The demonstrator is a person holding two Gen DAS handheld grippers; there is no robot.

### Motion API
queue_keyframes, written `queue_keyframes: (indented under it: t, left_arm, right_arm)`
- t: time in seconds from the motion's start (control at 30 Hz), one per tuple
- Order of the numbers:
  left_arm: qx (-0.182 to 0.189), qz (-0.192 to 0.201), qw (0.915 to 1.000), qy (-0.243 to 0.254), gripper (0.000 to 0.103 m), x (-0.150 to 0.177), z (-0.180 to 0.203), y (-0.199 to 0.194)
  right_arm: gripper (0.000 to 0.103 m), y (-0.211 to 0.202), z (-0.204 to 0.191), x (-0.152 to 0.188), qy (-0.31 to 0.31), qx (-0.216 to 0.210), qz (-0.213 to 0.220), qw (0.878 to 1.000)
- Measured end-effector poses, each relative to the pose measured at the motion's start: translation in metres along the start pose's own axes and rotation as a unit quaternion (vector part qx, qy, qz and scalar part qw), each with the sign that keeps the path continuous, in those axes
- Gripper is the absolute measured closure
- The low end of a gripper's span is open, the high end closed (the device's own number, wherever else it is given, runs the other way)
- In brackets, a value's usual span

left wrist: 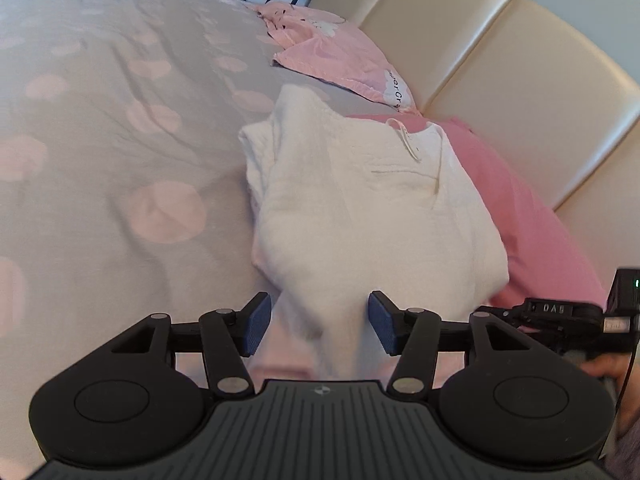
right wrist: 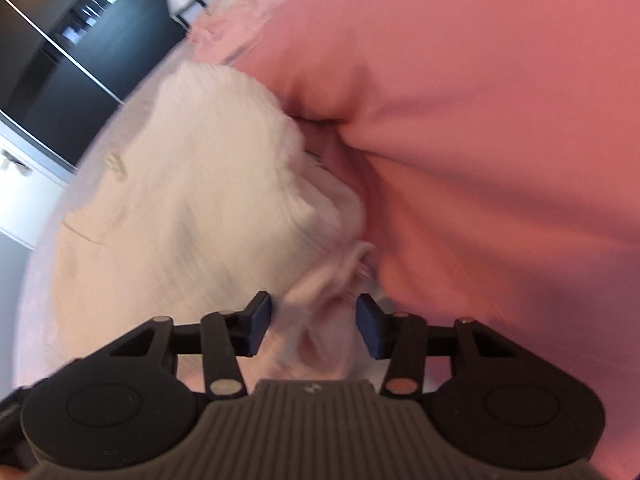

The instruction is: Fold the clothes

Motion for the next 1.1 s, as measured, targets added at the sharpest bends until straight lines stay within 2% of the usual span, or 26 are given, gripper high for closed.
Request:
queue_keyframes:
  t: [0.03,0.13,0.27,0.37,0.53,0.7,0.77,0.93,1.03,1.07,1.1]
  left_arm:
    - [-0.006,-0.004,0.9999,0.012,0.051,0.004,0.004,-0.013]
    - [-0.02,-0.015,0.9985,0.049,0.051,0.019,0.011,-0.056]
    - [-0.035,-0.024,0.9954,0.086,0.046,0.049,0.011,-0.121]
    - [-0.05,-0.039,0.9936,0.094,0.045,0.081,0.0,-0.169]
    - [-0.079,-0.066,0.9909,0.086,0.045,0.144,-0.024,-0.247]
    - [-0.106,-0.092,0.9871,0.077,0.043,0.21,-0.044,-0.312]
    - [-0.123,-0.098,0.9848,0.075,0.04,0.233,-0.052,-0.332]
    - [-0.186,-0.117,0.9721,0.082,0.037,0.282,-0.078,-0.376]
    - [-0.227,-0.13,0.9619,0.078,0.035,0.304,-0.096,-0.399]
    - [-0.238,-0.134,0.9587,0.078,0.034,0.312,-0.102,-0.406]
    - [-0.248,-0.137,0.956,0.075,0.033,0.319,-0.107,-0.412]
  right_arm:
    - [0.053,-0.006,0.003,0.002,-0.002,0.013,-0.003,1.0]
    - [0.053,-0.034,0.006,0.015,-0.024,-0.001,-0.006,1.0]
    - [0.052,-0.077,-0.004,0.041,-0.084,-0.038,-0.011,0.996]
    - [0.051,-0.101,-0.021,0.065,-0.152,-0.07,-0.023,0.986]
    - [0.049,-0.128,-0.034,0.134,-0.298,-0.063,-0.04,0.952]
    - [0.049,-0.152,-0.055,0.216,-0.423,-0.095,-0.056,0.899]
    - [0.046,-0.155,-0.066,0.243,-0.465,-0.098,-0.051,0.879]
    - [0.043,-0.144,-0.094,0.274,-0.534,-0.085,-0.021,0.841]
    - [0.028,-0.134,-0.111,0.275,-0.564,-0.075,0.007,0.822]
    - [0.019,-0.129,-0.116,0.274,-0.574,-0.07,0.018,0.816]
    - [0.016,-0.124,-0.119,0.273,-0.582,-0.067,0.025,0.81]
Point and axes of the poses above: each gripper's, at about its wrist camera, not at the fingertips, and y roughly the way its jaws point, z to its right, x to its underside, the point moved 8 cm from there along y, roughly the way its jaws point, and after that the axes turned 14 degrees about x, right-handed, at the moved point
